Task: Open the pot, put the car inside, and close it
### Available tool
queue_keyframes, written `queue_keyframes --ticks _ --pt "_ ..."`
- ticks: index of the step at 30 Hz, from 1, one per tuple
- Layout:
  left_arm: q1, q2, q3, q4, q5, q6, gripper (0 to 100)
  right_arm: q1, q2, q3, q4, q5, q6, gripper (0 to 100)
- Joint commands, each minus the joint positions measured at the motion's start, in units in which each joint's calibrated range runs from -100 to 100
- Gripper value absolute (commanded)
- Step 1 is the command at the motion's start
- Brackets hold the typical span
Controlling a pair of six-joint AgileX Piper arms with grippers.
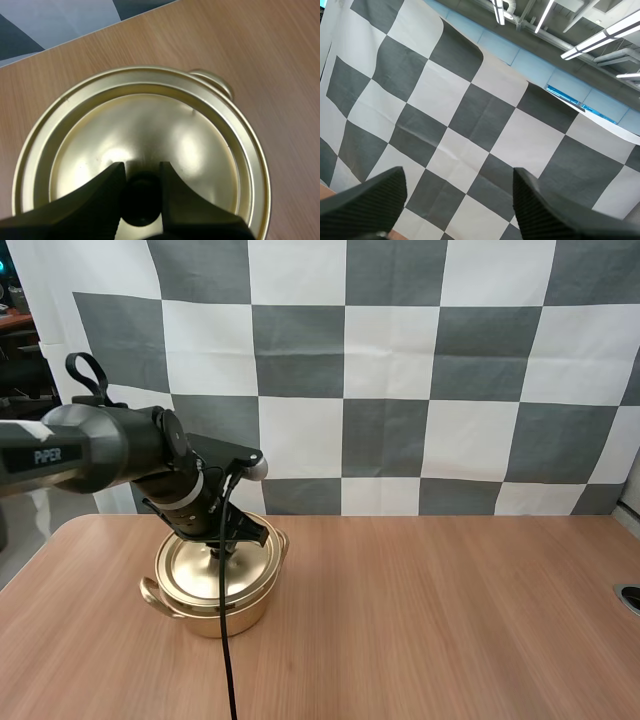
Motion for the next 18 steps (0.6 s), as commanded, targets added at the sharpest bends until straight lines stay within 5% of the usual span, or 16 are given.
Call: queue_keyframes --ticks 1,18 --pt "0.05 1.2 0.0 0.0 -1.1 0.0 0 0.0 -0.1 0.1 -0.1 0.0 0.0 100" --pt "0.05 6.6 0.0 0.9 -3.1 0.0 0 0.0 -0.1 0.1 -0.4 0.0 0.0 100"
